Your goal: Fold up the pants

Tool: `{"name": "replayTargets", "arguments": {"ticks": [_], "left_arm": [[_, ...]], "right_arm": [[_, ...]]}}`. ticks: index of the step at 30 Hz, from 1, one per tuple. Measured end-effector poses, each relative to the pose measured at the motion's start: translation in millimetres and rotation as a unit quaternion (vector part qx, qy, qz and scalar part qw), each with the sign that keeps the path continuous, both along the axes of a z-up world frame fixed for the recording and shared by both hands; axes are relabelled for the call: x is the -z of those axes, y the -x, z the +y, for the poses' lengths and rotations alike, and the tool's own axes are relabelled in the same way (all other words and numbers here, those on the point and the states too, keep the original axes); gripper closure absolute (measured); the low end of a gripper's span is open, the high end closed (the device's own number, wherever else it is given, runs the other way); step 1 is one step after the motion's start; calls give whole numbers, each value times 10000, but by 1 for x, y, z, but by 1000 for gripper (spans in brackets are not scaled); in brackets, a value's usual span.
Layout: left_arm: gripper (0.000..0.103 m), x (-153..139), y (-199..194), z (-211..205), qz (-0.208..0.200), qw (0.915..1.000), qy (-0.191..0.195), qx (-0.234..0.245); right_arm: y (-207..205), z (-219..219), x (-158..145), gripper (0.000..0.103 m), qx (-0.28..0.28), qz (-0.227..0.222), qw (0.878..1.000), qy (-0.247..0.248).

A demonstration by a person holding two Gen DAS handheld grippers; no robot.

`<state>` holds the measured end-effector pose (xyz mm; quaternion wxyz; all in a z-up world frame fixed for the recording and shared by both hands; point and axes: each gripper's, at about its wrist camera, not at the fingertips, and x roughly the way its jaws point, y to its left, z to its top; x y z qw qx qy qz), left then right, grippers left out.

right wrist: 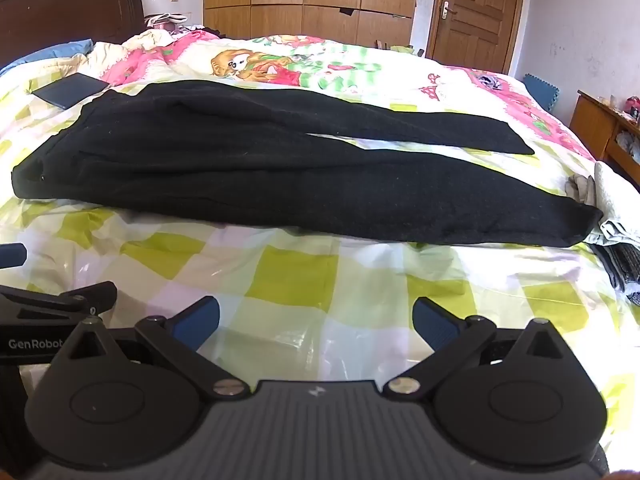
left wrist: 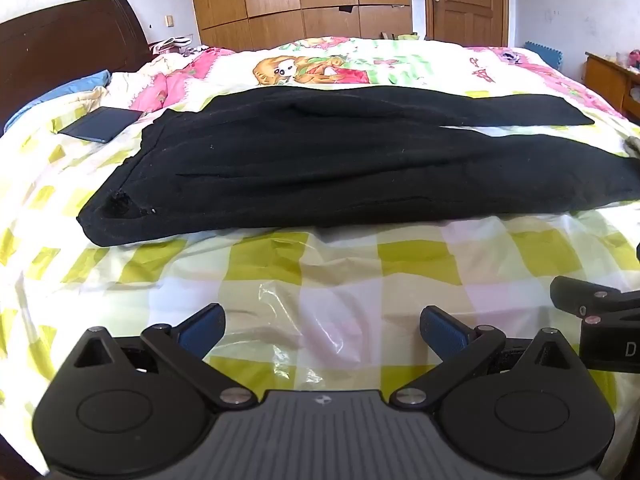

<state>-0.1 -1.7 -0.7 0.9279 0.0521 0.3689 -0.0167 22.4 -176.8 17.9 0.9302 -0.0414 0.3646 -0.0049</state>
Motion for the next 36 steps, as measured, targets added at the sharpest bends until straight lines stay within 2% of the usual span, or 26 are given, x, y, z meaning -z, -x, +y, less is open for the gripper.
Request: {"name": "replayTargets", "arguments": {"ticks": [7,9,22,31,36], "left_arm": [[0,0,-2,0,-6,9999,-3,101],[0,1,-3,7,104,9997,192,-102],[0,8,-7,6,363,9987,326,-116],[0,11,-9,12,494,9966,643,-157],[0,10,-7,10,443,9974,565,-117]], "right_arm": [[-1,0,2,1,13,29,10000,2],[3,-1,2,1,16,26,10000,10],[-2,-1,3,1,40,77,10000,25],[-3,-2,4,1,79,83,9999,22],[-3,-3,4,1,85,68,9999,19]]}}
